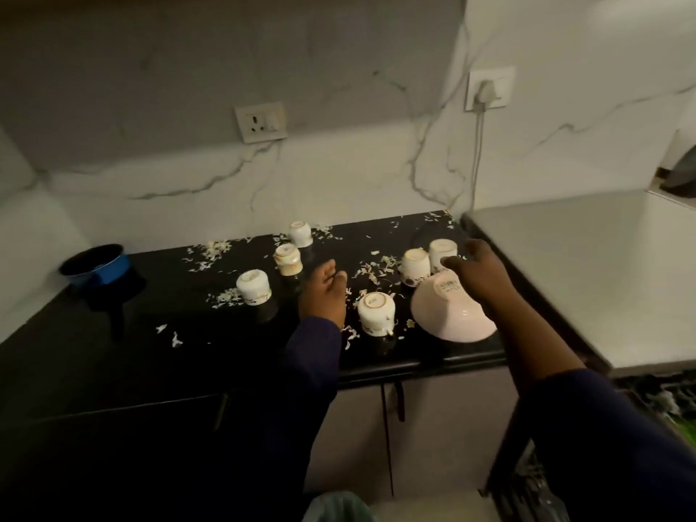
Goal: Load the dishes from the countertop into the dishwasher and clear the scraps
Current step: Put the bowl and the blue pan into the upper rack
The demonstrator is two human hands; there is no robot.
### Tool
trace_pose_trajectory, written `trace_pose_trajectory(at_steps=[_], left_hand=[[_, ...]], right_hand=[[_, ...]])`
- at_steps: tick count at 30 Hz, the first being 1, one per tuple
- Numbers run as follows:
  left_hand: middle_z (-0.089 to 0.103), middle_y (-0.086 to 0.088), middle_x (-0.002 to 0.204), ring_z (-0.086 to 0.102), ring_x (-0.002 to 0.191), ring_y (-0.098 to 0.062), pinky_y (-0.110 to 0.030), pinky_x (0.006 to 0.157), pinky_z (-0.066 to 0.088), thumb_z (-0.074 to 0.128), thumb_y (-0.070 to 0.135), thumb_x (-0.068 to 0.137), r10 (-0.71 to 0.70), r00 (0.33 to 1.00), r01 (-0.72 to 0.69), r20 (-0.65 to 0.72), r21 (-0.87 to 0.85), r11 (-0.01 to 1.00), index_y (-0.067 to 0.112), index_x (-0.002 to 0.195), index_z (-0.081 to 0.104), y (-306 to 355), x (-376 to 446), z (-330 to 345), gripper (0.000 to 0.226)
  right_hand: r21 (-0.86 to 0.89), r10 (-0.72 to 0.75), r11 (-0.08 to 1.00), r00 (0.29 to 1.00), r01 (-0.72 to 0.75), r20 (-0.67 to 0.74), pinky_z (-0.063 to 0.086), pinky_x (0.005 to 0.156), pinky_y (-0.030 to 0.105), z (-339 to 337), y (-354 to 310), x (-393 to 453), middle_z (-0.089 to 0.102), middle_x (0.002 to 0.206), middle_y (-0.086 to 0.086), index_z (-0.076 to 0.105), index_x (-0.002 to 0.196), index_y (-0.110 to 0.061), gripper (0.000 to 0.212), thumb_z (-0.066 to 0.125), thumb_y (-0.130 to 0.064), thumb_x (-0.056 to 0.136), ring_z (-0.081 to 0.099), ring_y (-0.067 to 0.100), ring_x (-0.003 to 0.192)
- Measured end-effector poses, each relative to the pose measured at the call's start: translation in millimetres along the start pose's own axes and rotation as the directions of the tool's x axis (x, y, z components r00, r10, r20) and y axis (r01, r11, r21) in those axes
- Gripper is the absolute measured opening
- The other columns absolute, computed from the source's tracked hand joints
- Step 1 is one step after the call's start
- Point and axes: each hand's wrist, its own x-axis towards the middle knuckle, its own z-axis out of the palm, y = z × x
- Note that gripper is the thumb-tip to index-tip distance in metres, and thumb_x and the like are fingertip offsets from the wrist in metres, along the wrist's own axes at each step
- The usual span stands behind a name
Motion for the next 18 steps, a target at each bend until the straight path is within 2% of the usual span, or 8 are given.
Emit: trace_pose_trajectory(at_steps=[3,6,12,18], left_hand=[[0.052,-0.01,0.133,0.05,0.121,-0.02,-0.024,0.098,0.035,0.048,0.013,0.092,0.006,0.999,-0.005,-0.033,0.007,1.0,0.008,0.129,0.048,-4,19,-1,0.037],[0.052,-0.01,0.133,0.05,0.121,-0.02,-0.021,0.094,0.035,0.049,0.013,0.092,-0.006,0.999,0.007,-0.038,0.011,1.0,0.007,0.129,0.048,-9,27,9,0.037],[0.052,-0.007,0.134,0.05,0.121,-0.017,-0.021,0.093,0.036,0.049,0.013,0.092,-0.068,0.998,0.068,-0.005,-0.003,0.998,0.01,0.13,0.047,-17,28,41,0.038],[0.056,-0.007,0.128,0.053,0.116,-0.016,-0.02,0.092,0.038,0.051,0.01,0.09,-0.036,0.994,0.033,0.104,0.023,0.999,0.008,0.126,0.051,-28,19,68,0.036]], right_hand=[[0.009,-0.013,1.0,0.999,0.013,0.033,0.038,0.105,0.045,16,-6,20,0.042,0.142,0.013,0.039,0.138,-0.009,0.059,0.063,-0.02,0.085,0.043,0.029,0.127],[-0.035,-0.017,0.999,0.998,0.019,0.059,0.038,0.102,0.041,21,2,34,0.044,0.141,0.013,0.041,0.137,-0.008,0.058,0.063,-0.019,0.085,0.044,0.028,0.127],[-0.13,0.071,0.99,0.988,-0.053,0.136,0.039,0.104,0.044,23,30,55,0.043,0.142,0.014,0.039,0.139,-0.007,0.061,0.065,-0.017,0.084,0.045,0.031,0.126],[-0.177,0.134,0.976,0.99,-0.125,0.038,0.042,0.089,0.036,13,52,64,0.053,0.131,0.014,0.047,0.131,-0.005,0.051,0.064,-0.015,0.084,0.052,0.03,0.116]])
